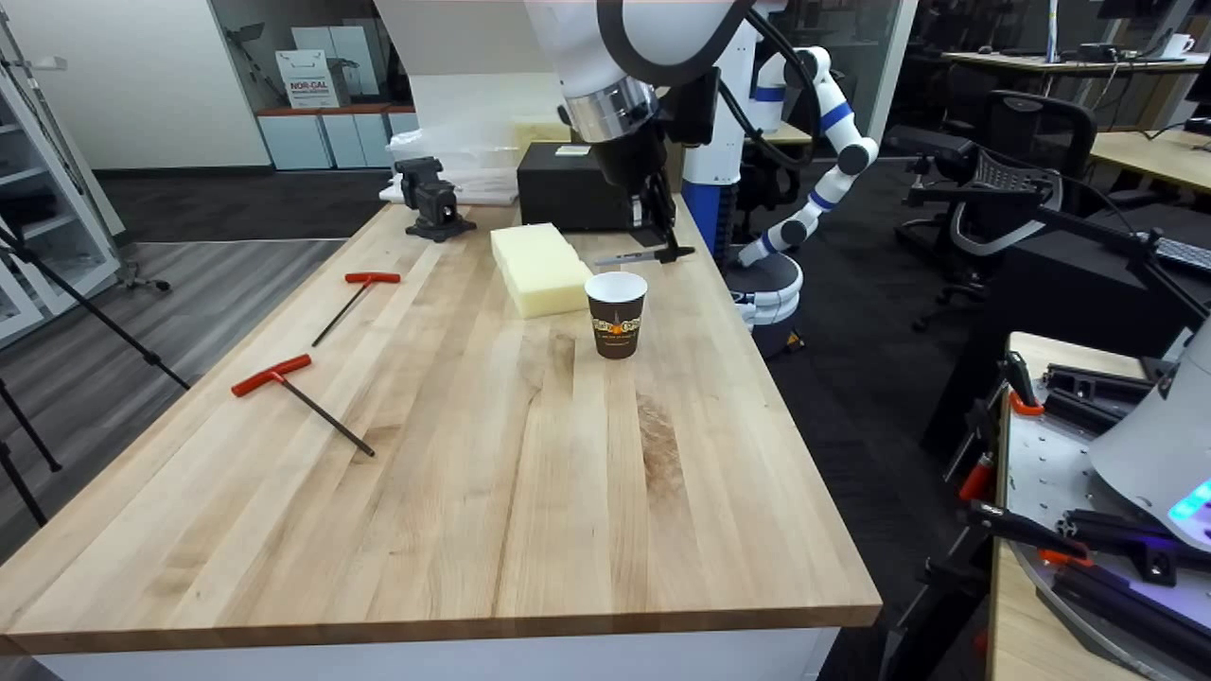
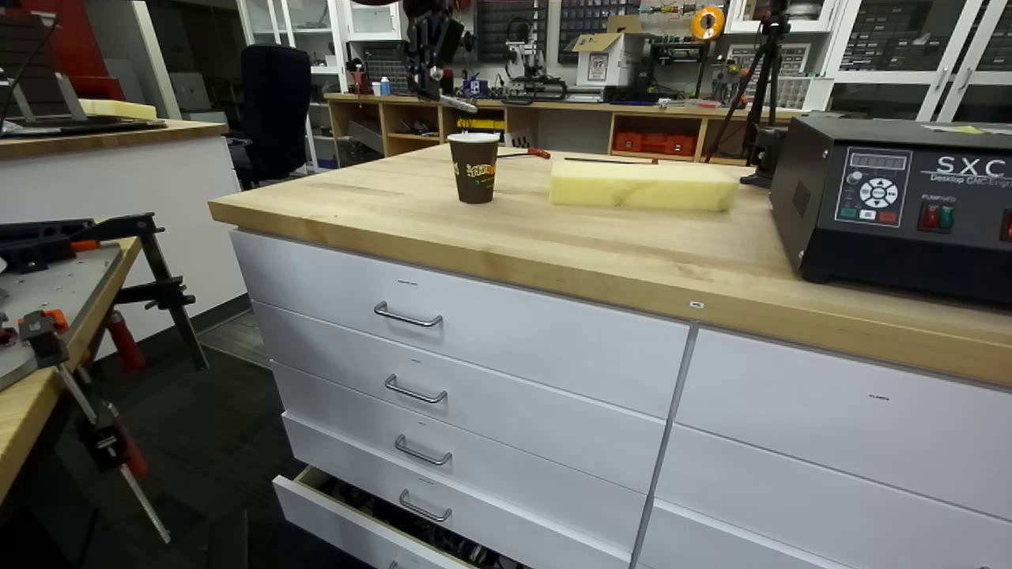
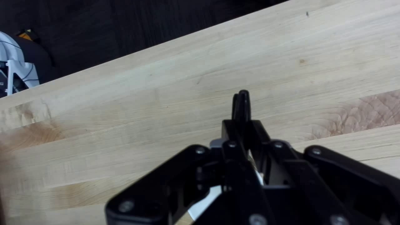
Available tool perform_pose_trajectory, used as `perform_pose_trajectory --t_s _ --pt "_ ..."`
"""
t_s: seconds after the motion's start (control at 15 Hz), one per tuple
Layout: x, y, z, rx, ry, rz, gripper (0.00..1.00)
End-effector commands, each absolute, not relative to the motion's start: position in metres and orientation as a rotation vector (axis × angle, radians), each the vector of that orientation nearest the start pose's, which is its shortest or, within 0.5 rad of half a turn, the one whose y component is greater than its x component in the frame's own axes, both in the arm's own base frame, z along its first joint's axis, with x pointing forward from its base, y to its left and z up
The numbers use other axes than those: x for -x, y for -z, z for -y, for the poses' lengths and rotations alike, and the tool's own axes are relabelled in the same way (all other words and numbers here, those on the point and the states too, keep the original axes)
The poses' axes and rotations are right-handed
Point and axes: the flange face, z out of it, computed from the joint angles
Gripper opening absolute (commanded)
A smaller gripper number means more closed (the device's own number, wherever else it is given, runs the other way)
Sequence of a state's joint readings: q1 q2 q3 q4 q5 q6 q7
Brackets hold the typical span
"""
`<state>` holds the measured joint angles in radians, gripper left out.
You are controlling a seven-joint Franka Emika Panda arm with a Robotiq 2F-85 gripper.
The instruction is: Put the pen in the black cup
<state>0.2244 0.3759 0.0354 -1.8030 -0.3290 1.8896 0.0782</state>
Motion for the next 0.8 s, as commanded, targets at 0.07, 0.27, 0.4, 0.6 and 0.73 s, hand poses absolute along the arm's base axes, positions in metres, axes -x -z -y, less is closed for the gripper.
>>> perform_pose_trajectory --t_s 0.07,0.27,0.4,0.6,0.73 --pt "-0.594 -0.317 -0.131 3.41 -0.473 0.586 0.05" --pt "-0.595 -0.31 -0.133 3.41 -0.502 0.593 0.05" --pt "-0.595 -0.303 -0.134 3.412 -0.52 0.6 0.05" --pt "-0.599 -0.292 -0.132 3.423 -0.534 0.604 0.05" --pt "-0.601 -0.288 -0.133 3.427 -0.539 0.61 0.05"
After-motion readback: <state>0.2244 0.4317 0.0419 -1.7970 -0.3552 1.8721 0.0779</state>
